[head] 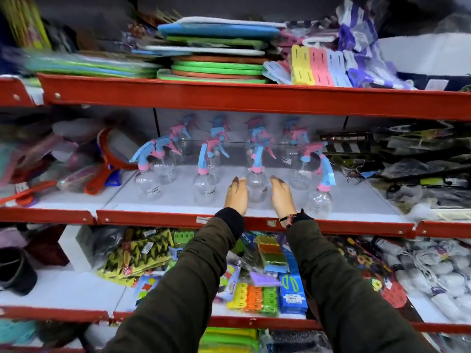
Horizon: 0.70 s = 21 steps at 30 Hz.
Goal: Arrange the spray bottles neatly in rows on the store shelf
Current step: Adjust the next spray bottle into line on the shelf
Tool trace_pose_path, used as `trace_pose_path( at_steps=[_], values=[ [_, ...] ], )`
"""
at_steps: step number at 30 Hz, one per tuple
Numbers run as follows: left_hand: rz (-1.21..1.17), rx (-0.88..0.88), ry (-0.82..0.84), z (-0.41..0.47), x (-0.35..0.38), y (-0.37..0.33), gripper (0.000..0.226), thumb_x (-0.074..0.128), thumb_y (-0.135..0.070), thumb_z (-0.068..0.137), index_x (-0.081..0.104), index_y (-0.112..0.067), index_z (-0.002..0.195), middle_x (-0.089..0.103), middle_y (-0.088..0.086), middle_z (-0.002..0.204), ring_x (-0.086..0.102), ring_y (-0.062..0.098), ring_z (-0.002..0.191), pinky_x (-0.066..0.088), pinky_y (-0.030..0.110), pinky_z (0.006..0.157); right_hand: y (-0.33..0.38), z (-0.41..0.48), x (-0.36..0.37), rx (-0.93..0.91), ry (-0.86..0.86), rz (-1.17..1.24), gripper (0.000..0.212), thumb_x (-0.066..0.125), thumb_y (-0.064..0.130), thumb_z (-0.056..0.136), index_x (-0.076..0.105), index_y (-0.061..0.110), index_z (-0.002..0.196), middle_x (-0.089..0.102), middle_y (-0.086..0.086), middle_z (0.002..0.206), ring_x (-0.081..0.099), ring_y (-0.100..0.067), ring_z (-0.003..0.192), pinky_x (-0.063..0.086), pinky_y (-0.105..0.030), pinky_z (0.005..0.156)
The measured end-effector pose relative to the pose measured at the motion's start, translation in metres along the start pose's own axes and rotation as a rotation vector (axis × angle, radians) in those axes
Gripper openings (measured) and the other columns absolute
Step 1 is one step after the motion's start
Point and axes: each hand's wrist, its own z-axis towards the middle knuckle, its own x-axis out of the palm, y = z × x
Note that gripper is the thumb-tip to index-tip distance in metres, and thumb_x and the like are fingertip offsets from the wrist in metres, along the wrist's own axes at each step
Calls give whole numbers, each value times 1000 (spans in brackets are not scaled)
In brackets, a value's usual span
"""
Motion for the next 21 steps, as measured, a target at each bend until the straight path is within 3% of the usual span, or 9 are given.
trace_pose_path(
  at_steps=[3, 5, 7, 8, 10, 12, 14, 17, 21],
  values=[
    [25, -77, 65, 21, -3, 0, 53, 25, -38, 100, 34, -12, 145, 33, 10, 155, 33, 26, 142, 24, 33, 114, 1, 20, 10, 46, 12, -21, 36, 38, 26, 100, 61, 9, 122, 61, -15, 122, 55, -26, 111, 41, -33, 99],
    [16, -106, 127, 28, -2, 0, 54, 26, -39, 99, 35, -13, 145, 33, 8, 156, 33, 26, 143, 23, 35, 119, -1, 28, 14, 70, 25, -22, 26, 39, 26, 100, 63, 18, 99, 62, -7, 98, 56, -23, 90, 44, -32, 85],
    [11, -125, 168, 33, -2, 2, 56, 27, -41, 98, 39, -13, 144, 36, 8, 155, 35, 24, 142, 23, 38, 120, -4, 32, 17, 89, 4, -20, 27, 40, 27, 99, 57, 25, 78, 52, 4, 75, 47, -13, 69, 37, -25, 67],
    [8, -127, 171, 35, -3, 3, 56, 27, -42, 97, 40, -13, 144, 38, 9, 154, 36, 24, 141, 24, 39, 120, -5, 31, 16, 94, -8, -29, 29, 39, 25, 98, 55, 27, 75, 50, 5, 71, 45, -12, 66, 35, -25, 65],
    [-7, -128, 177, 35, -4, 5, 57, 27, -42, 98, 42, -10, 143, 40, 10, 152, 38, 24, 140, 25, 39, 120, -7, 28, 15, 99, -11, -37, 27, 39, 23, 98, 58, 24, 78, 55, 0, 74, 49, -21, 72, 39, -31, 72],
    [-15, -124, 182, 31, -6, 8, 58, 25, -42, 98, 44, -8, 140, 44, 13, 150, 40, 26, 139, 25, 40, 120, -9, 23, 13, 89, 19, -32, 25, 39, 23, 96, 64, 18, 97, 67, -12, 96, 57, -31, 93, 45, -40, 90],
    [-15, -123, 179, 24, -7, 11, 59, 25, -45, 97, 47, -8, 138, 47, 13, 147, 42, 26, 137, 26, 40, 119, -11, 16, 11, 80, 41, -56, 29, 38, 27, 94, 65, 16, 100, 68, -20, 116, 59, -39, 111, 45, -50, 105],
    [15, -108, 190, 8, -8, 14, 59, 25, -43, 96, 50, -7, 134, 51, 16, 143, 45, 29, 133, 29, 42, 118, -10, -1, 7, 64, 8, -74, 27, 40, 31, 91, 64, 21, 85, 68, -14, 108, 61, -37, 103, 44, -53, 104],
    [72, -84, 189, -12, -9, 10, 59, 24, -43, 97, 52, -6, 132, 52, 16, 142, 47, 29, 132, 29, 42, 116, -8, -16, 2, 32, -45, -93, 30, 42, 27, 94, 67, 12, 102, 63, -9, 97, 58, -29, 95, 47, -48, 98]
  ],
)
